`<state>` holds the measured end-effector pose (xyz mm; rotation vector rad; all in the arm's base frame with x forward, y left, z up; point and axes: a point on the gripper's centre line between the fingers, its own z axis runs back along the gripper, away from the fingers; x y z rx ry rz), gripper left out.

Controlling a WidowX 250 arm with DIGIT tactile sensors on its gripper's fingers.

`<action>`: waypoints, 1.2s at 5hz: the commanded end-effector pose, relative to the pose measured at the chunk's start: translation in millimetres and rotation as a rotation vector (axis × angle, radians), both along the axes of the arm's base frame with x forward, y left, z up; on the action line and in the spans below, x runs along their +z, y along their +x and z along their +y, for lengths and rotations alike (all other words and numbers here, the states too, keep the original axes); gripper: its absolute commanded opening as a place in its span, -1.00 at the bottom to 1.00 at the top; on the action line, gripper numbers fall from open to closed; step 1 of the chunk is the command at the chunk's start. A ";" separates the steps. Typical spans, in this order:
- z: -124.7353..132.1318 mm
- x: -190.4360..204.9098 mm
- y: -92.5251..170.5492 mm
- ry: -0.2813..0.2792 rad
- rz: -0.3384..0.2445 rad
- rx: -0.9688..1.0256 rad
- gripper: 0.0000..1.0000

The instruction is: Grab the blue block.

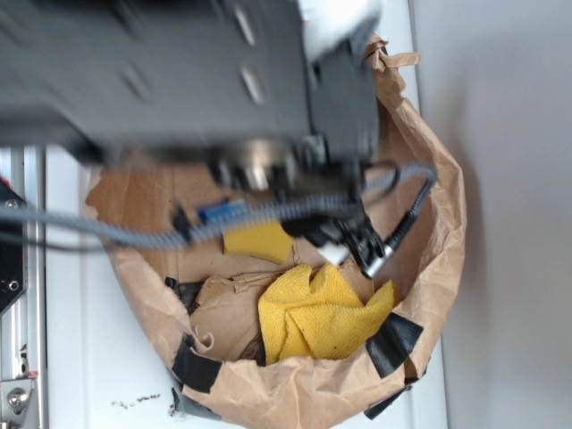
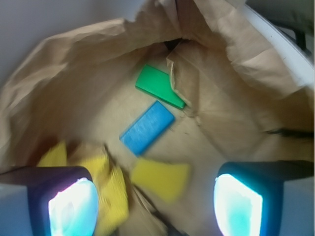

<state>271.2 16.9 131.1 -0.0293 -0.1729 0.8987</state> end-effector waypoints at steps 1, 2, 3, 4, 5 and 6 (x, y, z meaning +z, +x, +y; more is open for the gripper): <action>24.9 -32.5 34.9 0.050 -0.021 0.134 1.00; 37.5 -44.7 43.4 0.041 0.000 0.146 1.00; 52.3 -39.6 39.7 -0.004 0.013 0.143 1.00; 64.5 -32.7 28.9 -0.044 0.013 0.114 1.00; 65.3 -30.7 16.9 -0.065 0.011 0.127 1.00; 56.9 -36.9 7.0 -0.113 0.001 0.163 1.00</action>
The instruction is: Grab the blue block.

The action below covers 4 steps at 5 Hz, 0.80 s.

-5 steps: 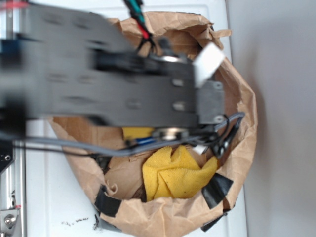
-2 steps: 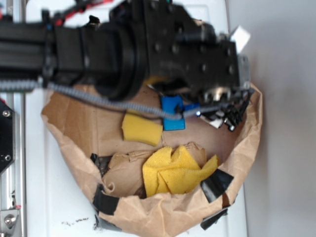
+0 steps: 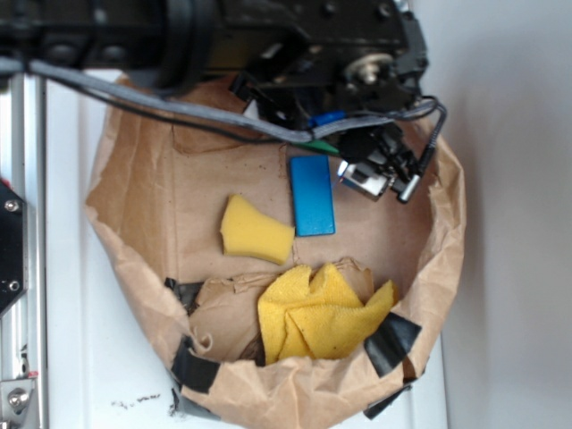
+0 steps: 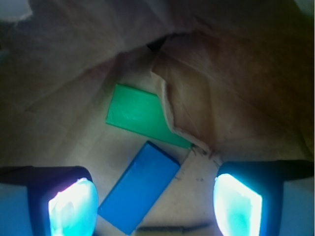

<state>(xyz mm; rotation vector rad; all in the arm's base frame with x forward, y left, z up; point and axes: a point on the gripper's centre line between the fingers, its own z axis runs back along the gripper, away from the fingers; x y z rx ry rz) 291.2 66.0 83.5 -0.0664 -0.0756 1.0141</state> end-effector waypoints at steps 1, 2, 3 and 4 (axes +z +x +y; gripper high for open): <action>-2.0 3.4 -12.9 -0.055 -0.100 0.077 1.00; -14.0 -12.4 -9.2 -0.036 -0.121 0.069 1.00; -20.9 -28.4 -4.4 0.004 -0.123 0.062 1.00; -24.9 -42.5 -3.8 0.038 -0.119 0.036 1.00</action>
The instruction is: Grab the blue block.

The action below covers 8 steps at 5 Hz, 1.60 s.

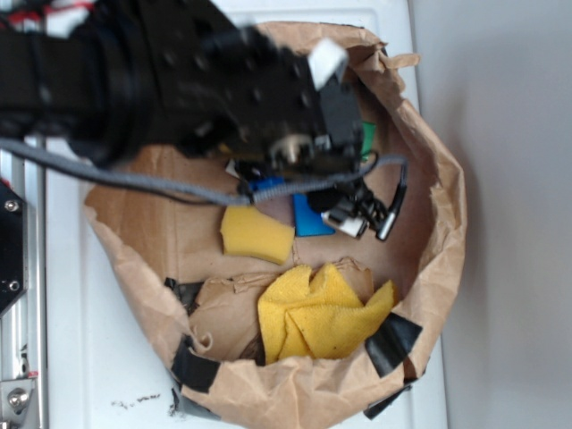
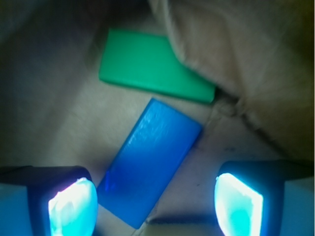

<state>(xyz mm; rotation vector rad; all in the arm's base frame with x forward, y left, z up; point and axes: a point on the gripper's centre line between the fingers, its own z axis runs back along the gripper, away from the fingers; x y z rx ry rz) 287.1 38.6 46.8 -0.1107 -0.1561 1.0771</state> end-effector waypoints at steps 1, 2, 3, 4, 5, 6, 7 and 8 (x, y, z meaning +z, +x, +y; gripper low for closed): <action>1.6 -10.9 -4.2 0.086 -0.037 -0.034 1.00; 7.3 -9.1 -34.8 0.091 -0.037 -0.034 -1.00; 15.2 -7.6 -70.7 0.104 -0.047 -0.027 -1.00; 18.4 -5.5 -87.7 0.105 -0.038 -0.028 -1.00; 22.1 -3.4 -84.4 0.113 -0.075 0.050 1.00; 17.6 23.0 -65.7 0.064 -0.008 -0.046 1.00; 8.0 40.1 -34.0 0.090 0.086 -0.067 1.00; -0.2 45.8 17.1 0.083 0.144 -0.045 1.00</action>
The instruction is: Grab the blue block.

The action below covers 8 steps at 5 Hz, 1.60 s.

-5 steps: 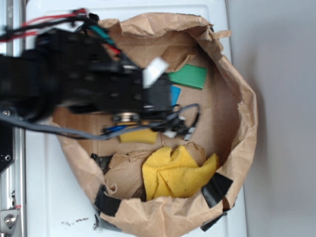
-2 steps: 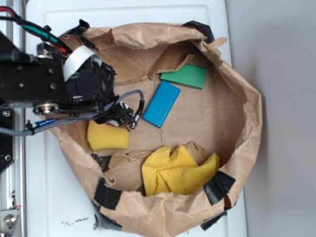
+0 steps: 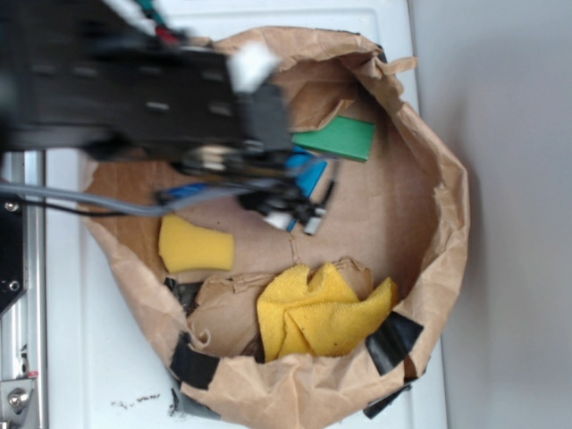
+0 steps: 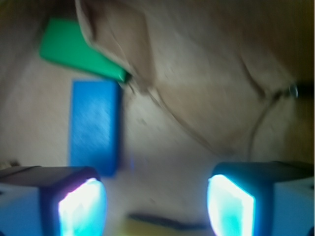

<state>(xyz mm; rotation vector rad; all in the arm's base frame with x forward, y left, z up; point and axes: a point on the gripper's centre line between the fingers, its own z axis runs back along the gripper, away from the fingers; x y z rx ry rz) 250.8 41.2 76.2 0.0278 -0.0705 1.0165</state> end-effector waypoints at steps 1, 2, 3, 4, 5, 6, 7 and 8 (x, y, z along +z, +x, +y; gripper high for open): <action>-1.8 12.1 103.2 0.011 -0.010 0.028 1.00; -1.8 12.1 103.2 0.011 -0.010 0.028 1.00; -1.8 12.1 103.2 0.011 -0.010 0.028 1.00; -1.8 12.1 103.2 0.011 -0.010 0.028 1.00; 0.3 21.0 76.5 -0.016 -0.015 0.006 1.00; -0.5 33.1 49.1 -0.034 -0.028 -0.019 1.00; 0.5 44.5 23.3 -0.039 -0.064 -0.020 1.00; 2.4 41.8 17.8 -0.031 -0.092 -0.016 1.00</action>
